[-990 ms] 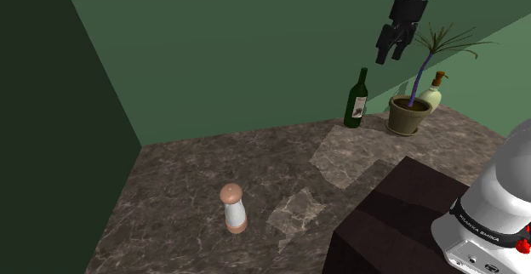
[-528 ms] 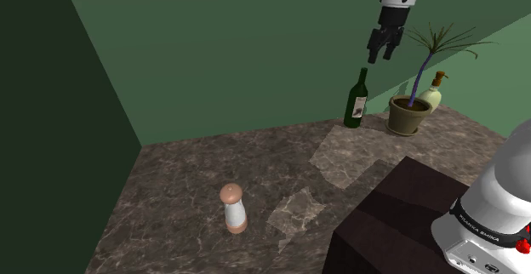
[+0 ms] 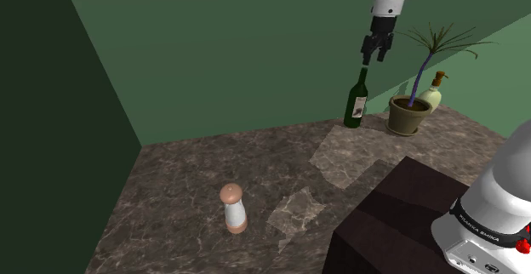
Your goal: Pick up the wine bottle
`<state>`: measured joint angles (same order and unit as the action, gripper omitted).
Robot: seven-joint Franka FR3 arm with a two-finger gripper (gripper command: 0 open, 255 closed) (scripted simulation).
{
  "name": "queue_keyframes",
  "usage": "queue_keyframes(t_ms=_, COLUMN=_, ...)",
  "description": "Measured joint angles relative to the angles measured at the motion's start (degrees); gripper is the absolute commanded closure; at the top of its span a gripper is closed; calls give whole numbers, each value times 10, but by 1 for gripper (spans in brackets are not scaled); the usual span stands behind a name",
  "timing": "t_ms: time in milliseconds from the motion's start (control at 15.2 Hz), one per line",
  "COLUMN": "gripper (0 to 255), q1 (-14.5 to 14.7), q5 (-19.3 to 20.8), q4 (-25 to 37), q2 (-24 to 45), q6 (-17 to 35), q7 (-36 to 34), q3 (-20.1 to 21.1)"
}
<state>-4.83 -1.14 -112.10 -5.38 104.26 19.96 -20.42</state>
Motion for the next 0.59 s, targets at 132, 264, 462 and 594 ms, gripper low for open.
queue_keyframes(t_ms=132, gripper=0, q1=-8, q5=-11, q4=33, q2=43, q6=1, q7=20, q3=-12)
queue_keyframes(t_ms=264, gripper=0, q1=-17, q5=-26, q4=80, q2=94, q6=-4, q7=40, q3=-20)
queue_keyframes(t_ms=462, gripper=0, q1=-34, q5=-47, q4=142, q2=163, q6=-11, q7=64, q3=-29)
queue_keyframes(t_ms=594, gripper=0, q1=-52, q5=-63, q4=199, q2=215, q6=-26, q7=83, q3=-34)
